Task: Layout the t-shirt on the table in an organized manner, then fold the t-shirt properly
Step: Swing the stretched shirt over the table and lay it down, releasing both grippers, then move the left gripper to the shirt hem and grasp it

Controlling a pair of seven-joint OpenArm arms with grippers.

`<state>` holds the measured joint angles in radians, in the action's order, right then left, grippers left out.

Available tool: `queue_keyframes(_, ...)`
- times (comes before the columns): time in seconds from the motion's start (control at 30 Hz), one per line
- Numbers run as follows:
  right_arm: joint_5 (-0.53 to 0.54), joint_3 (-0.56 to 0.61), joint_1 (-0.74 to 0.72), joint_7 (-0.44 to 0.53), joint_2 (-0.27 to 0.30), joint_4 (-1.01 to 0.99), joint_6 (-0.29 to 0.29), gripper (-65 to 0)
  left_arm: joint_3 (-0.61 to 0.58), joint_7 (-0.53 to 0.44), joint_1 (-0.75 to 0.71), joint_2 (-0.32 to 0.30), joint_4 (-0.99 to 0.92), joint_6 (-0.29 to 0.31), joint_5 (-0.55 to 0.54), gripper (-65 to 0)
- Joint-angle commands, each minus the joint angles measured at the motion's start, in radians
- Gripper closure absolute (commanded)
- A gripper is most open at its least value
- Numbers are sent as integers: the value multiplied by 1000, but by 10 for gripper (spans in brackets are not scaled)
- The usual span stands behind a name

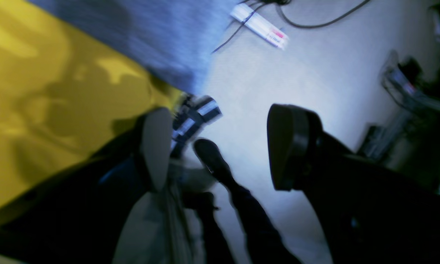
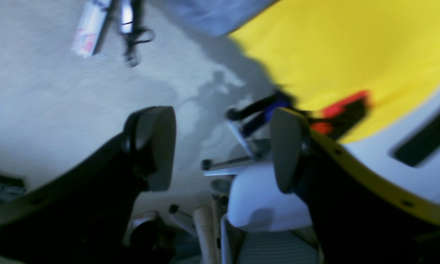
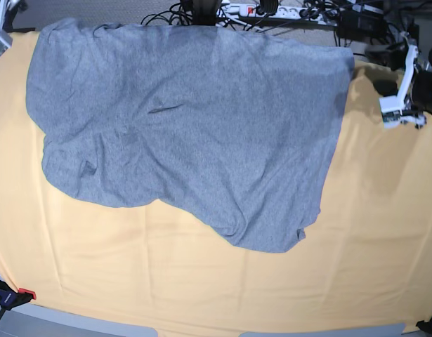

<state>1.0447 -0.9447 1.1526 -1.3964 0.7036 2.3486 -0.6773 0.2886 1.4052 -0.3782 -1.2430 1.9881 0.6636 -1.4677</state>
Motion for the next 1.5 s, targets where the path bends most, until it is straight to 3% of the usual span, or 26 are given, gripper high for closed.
queue_keyframes(0.0, -15, -12, -12, 0, 12, 8, 9, -420, 13, -9, 45, -26, 7, -1, -16, -420)
queue_keyframes(0.07, -42, -12, -59, 10, 11, 8, 44, -420, 13, -9, 113, -26, 7, -19, -16, -420)
queue_keyframes(0.3, -55, -12, -201, 221, 11, 8, 127, -420, 13, -9, 308, 20, -2, -32, 2, -420)
queue_keyframes(0.5, -55, -11, -336, 327, 11, 8, 128, -419, 13, -17, 371, 62, -96, -32, 121, -420)
queue_keyframes(0.6, -54, -11, -401, 351, 11, 8, 129, -419, 13, -125, 406, 81, -173, -66, 203, -420)
queue_keyframes(0.87, -55, -11, -488, 350, 11, -42, 150, -419, 13, -381, 577, 243, -429, -169, 370, -420)
queue_keyframes(1.0, -55, -11, -488, 349, 11, -88, 150, -419, 13, -419, 666, 355, -566, -216, 445, -420)
queue_keyframes(1.23, -54, -11, -488, 346, 11, -122, 150, -419, 13, -503, 751, 540, -796, -215, 522, -420)
queue_keyframes(1.37, -55, -11, -488, 346, 11, -122, 150, -419, 13, -546, 776, 635, -898, -168, 534, -420)
queue_keyframes(1.47, -54, -11, -488, 347, 11, -122, 150, -419, 13, -586, 798, 711, -964, -153, 622, -420)
